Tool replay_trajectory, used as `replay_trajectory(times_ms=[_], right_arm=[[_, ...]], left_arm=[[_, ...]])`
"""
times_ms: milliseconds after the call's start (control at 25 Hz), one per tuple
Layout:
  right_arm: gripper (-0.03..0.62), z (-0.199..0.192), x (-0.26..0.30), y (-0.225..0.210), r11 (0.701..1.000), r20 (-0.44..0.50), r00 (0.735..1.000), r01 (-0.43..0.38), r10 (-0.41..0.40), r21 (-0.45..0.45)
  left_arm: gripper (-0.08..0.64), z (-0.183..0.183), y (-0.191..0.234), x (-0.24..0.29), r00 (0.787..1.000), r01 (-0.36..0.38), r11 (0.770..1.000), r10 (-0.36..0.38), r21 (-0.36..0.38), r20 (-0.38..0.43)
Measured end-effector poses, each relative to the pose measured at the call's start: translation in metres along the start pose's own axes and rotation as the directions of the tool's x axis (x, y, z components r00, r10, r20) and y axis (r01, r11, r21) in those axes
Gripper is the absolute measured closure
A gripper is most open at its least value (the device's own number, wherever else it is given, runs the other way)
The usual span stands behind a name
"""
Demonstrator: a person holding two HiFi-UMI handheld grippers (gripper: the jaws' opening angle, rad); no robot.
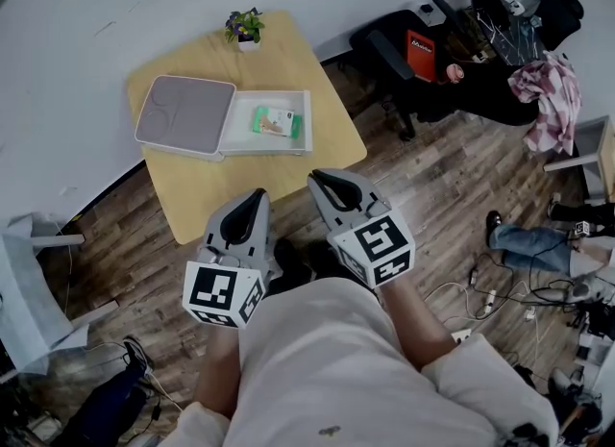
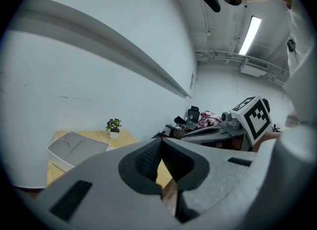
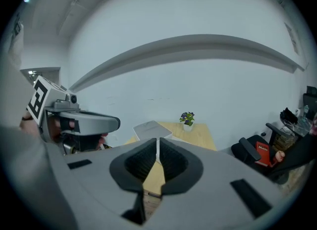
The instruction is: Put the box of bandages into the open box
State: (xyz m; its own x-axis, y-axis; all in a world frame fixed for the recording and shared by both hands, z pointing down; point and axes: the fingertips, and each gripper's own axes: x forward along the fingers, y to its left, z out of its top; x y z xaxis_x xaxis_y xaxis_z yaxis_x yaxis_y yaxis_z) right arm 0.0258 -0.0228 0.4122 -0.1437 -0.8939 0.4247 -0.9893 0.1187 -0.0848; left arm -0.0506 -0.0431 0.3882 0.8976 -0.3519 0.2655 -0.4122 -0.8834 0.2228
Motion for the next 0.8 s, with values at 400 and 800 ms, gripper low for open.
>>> replay_trajectory(times_ms=[400, 800], right_arm=[[0.586, 0.017, -0.023, 0.005, 0.999, 0.069, 0.997, -0.045, 0.045, -0.003], [0.588, 0.017, -0.039, 0.005, 0.997, 0.109, 0.992, -0.067, 0.063, 0.036]], left_arm=[[0.555, 0.007, -0.011, 0.006, 1.000, 0.005, 1.000, -0.005, -0.005, 0.019], [0.555, 0.002, -0.019, 0.000, 1.000, -0.006, 1.000, 0.007, -0.012, 0.024]])
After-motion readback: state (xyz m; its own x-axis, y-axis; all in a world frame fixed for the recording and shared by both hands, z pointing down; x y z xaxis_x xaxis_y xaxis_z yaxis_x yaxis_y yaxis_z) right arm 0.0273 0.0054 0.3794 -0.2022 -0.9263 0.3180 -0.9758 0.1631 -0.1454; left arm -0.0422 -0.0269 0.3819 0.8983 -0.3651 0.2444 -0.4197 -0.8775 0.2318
